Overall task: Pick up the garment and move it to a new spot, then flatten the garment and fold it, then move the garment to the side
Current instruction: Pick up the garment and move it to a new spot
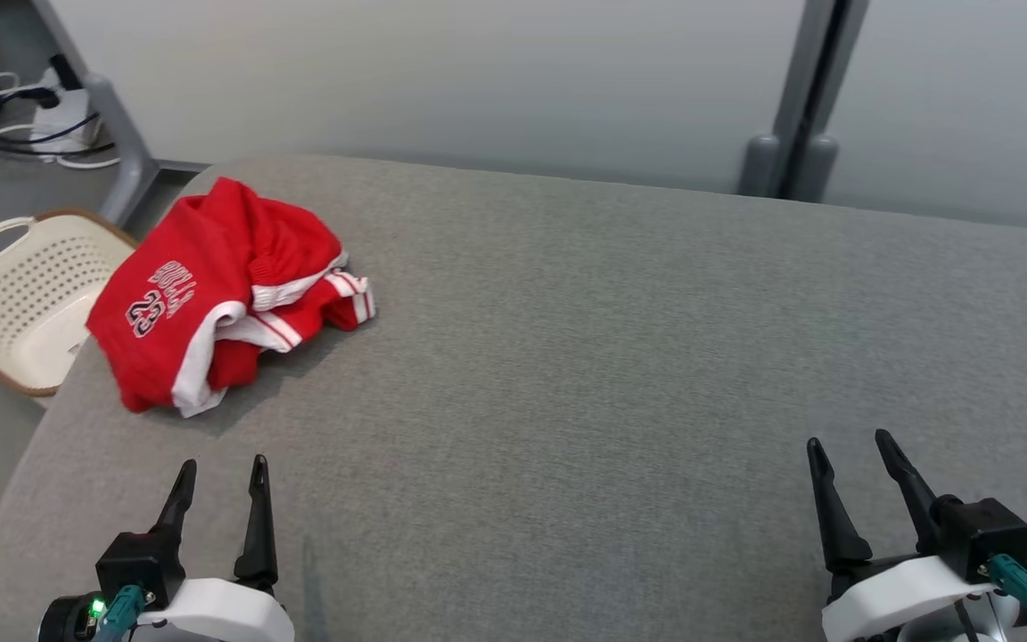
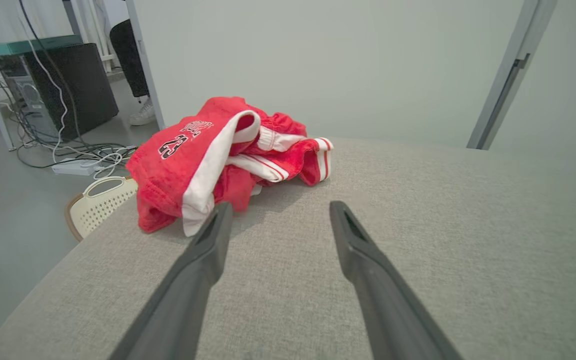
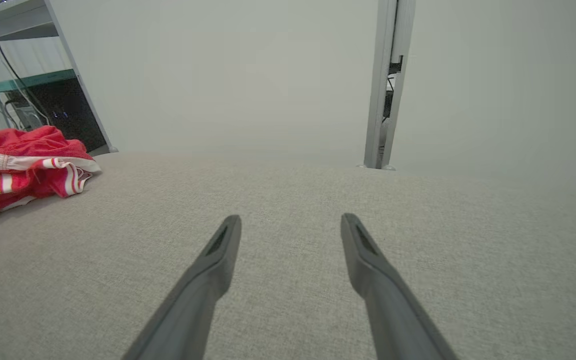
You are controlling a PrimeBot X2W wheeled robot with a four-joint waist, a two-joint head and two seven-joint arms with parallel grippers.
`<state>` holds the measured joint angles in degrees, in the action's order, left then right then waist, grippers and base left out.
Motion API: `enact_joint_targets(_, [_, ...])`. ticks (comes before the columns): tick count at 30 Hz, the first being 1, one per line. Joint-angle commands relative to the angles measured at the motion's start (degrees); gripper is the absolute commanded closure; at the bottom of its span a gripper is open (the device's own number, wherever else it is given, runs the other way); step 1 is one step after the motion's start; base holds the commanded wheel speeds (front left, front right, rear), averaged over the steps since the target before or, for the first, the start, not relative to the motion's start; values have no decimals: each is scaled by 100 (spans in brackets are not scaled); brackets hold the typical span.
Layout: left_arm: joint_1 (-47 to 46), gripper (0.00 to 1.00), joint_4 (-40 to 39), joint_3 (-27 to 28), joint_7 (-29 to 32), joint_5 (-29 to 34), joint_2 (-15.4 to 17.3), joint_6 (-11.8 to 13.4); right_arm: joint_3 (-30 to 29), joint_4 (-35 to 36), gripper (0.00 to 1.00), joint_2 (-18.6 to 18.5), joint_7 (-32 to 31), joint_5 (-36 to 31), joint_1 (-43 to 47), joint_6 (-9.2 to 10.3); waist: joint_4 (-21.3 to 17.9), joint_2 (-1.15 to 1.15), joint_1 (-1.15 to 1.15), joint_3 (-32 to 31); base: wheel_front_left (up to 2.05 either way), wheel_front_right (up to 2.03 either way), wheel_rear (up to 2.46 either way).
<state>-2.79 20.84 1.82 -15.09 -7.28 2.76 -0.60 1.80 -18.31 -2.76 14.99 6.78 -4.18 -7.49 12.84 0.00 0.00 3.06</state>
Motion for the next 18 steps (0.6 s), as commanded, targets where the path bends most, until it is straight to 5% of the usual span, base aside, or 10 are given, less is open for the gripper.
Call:
enact_joint_targets(1, [-18, 0, -3, 43, -12, -65, 25, 29, 14, -6, 0, -29, 29, 11, -42, -1, 409, 0, 0, 46, 0, 0, 0])
enact_joint_targets(9, [105, 0, -13, 57, -12, -104, 25, 79, 130, -49, 0, -29, 28, 34, -73, -1, 1156, 0, 0, 37, 0, 0, 0])
enact_joint_targets(18, [156, 0, -15, 70, -12, -195, 22, 128, 310, -109, 0, -31, 28, 69, -167, -1, 1387, 0, 0, 57, 0, 0, 0])
